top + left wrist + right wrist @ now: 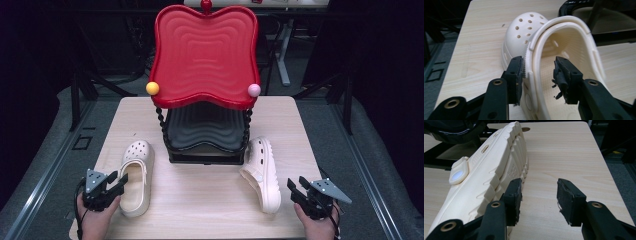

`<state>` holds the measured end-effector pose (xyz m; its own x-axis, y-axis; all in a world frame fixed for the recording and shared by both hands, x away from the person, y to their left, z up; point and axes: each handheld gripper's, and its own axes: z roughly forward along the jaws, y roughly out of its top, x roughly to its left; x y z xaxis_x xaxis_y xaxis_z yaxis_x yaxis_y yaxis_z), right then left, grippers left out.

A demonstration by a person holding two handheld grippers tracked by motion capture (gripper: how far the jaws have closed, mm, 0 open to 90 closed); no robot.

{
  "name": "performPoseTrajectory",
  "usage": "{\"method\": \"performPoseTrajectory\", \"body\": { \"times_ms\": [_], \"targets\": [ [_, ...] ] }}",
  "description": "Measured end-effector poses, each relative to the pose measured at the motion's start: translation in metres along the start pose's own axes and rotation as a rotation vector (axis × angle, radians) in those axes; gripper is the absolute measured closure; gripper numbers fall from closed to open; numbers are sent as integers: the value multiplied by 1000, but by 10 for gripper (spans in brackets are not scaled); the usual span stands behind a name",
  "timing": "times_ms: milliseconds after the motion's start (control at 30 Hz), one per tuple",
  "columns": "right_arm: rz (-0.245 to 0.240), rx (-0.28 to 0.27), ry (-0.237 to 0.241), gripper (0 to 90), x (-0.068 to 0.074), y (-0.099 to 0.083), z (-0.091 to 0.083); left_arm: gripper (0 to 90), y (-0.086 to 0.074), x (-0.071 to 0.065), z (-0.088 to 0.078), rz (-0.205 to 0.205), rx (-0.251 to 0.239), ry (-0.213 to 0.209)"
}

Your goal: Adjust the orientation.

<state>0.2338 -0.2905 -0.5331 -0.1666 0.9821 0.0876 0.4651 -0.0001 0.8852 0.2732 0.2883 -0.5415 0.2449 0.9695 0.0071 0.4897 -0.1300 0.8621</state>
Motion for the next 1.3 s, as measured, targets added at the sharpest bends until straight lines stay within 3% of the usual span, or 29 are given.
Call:
{"method": "performPoseTrajectory", "body": {
  "times_ms": [167,200,400,567,700,933,1033,1067,1133,1233,1300],
  "targets": [
    [22,-2,3,544,0,0,1,651,6,-3,8,30,9,38],
    [27,2,8,544,0,-1,1,666,8,-5,10,53,12,60],
    [28,1,7,544,1,-1,2,710,9,-7,20,108,35,93],
    [33,-17,4,560,2,0,-1,745,8,-8,17,116,26,90],
    [48,-38,25,600,6,3,-5,747,8,-14,14,90,35,60],
    [-15,-55,90,745,27,12,-11,747,5,-30,6,96,47,5],
    [-43,-57,135,864,39,15,-11,746,4,-34,3,90,49,-17],
    [-82,-34,160,899,48,17,-11,746,3,-35,2,87,46,-32],
    [-102,-29,165,900,52,17,-10,746,2,-35,2,92,48,-40],
    [-191,-10,129,900,66,17,-2,738,0,-33,2,78,32,-52],
    [-194,-6,125,900,67,16,0,730,0,-32,2,71,29,-58]
  ]
}}
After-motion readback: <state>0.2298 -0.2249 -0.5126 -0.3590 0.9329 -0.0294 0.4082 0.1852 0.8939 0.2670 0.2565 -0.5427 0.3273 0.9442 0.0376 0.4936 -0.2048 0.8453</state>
